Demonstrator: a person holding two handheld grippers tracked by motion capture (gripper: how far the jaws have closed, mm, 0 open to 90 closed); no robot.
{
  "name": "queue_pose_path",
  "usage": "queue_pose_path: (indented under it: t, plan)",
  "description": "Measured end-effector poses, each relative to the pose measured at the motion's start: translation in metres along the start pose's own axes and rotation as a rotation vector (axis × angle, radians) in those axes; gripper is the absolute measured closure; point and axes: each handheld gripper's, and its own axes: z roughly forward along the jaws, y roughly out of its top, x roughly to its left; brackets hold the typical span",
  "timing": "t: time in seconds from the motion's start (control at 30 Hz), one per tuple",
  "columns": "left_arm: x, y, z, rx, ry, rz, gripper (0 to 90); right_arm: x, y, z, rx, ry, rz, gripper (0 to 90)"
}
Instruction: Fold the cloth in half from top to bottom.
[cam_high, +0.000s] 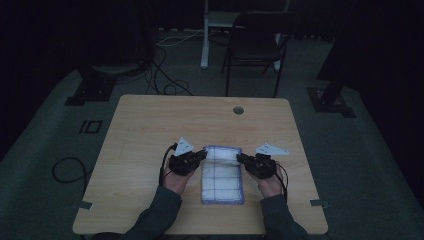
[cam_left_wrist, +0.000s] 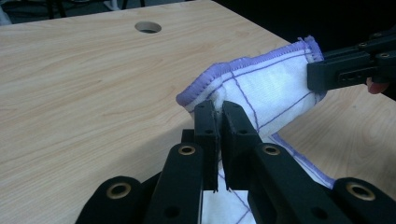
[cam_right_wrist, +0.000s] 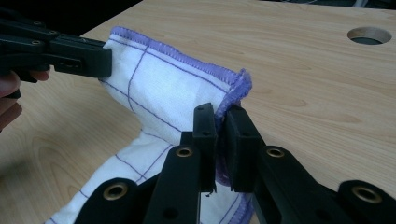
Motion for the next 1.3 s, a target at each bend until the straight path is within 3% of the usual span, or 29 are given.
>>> queue_pose_path:
  t: [0.8, 1.3]
  plan:
    - [-0.016, -0.024, -0.010, 0.039, -0.034, 0.007, 86.2, 0.010, -0.023, -0.009, 0.033, 0.009, -0.002, 84.1]
    - [-0.023, -0.046, -0.011, 0.075, -0.051, -0.013, 86.0, 0.015, -0.040, -0.007, 0.064, 0.006, -0.002, 84.3]
